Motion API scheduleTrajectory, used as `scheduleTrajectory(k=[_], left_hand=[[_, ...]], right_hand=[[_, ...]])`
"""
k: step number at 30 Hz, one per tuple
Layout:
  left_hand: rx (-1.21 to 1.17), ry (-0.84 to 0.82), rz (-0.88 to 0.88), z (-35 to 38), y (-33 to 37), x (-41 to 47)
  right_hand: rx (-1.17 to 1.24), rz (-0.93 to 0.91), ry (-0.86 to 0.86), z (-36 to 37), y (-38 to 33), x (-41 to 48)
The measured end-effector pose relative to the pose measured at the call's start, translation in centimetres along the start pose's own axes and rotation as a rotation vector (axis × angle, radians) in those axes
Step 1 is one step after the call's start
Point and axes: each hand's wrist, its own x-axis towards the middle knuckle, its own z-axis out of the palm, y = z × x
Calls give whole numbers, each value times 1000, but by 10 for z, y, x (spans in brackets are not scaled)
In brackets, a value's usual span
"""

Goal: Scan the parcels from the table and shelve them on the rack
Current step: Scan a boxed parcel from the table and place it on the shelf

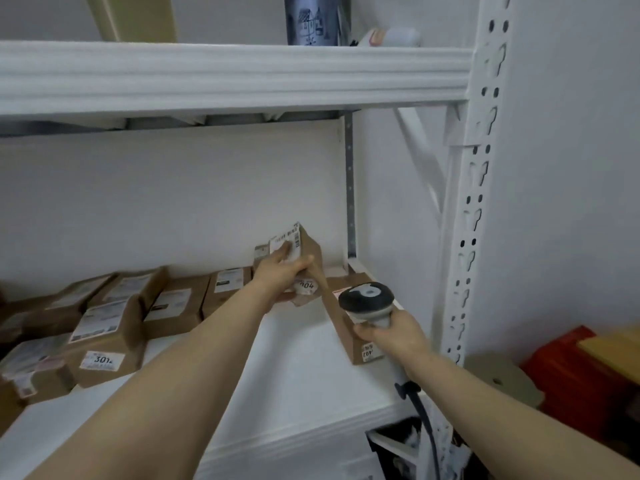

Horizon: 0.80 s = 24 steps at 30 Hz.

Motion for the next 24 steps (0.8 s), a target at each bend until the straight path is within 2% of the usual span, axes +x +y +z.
scheduleTrajectory(k=[5,9,13,19,24], left_hand=[[105,-20,17,7,1,76],[183,-86,37,23,3,129],[191,-129,33,46,3,165],[297,-184,-13,69,-9,208],[389,-244,-41,87,-21,230]], right_hand=[[-333,49,-132,13,-14,47],[-432,71,-269,19,-21,74],[-548,119,-301,17,-19,85],[-456,187,-373,0,-27,99],[-296,249,-272,-6,-23,107]])
